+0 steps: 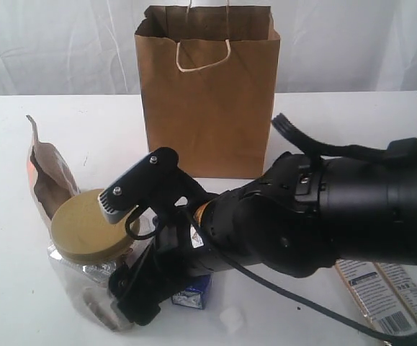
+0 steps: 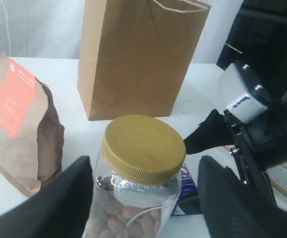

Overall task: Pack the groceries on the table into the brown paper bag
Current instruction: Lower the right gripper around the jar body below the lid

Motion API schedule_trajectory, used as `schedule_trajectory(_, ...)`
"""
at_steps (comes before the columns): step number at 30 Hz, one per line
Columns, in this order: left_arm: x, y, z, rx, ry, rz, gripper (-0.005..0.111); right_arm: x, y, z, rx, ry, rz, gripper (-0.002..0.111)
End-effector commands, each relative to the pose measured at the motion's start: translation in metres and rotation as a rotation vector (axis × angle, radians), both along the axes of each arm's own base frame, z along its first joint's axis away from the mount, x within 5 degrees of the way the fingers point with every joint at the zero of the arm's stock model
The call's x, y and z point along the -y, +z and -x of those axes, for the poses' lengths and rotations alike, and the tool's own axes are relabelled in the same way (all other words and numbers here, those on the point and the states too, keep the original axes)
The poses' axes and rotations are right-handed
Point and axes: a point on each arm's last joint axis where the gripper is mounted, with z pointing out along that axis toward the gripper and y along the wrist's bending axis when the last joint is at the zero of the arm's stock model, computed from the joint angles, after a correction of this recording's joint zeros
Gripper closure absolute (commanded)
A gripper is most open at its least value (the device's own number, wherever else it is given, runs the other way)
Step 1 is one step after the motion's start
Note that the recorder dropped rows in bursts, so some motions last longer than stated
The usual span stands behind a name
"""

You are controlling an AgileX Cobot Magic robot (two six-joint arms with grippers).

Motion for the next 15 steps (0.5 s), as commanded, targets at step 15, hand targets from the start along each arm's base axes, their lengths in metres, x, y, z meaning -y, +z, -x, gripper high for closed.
schedule_trajectory(15, 0.001, 0.002, 0.002, 0.006, -0.017, 0.010, 0.042, 0.002, -0.010, 0.007, 0.089, -0.009, -0.108, 0.014)
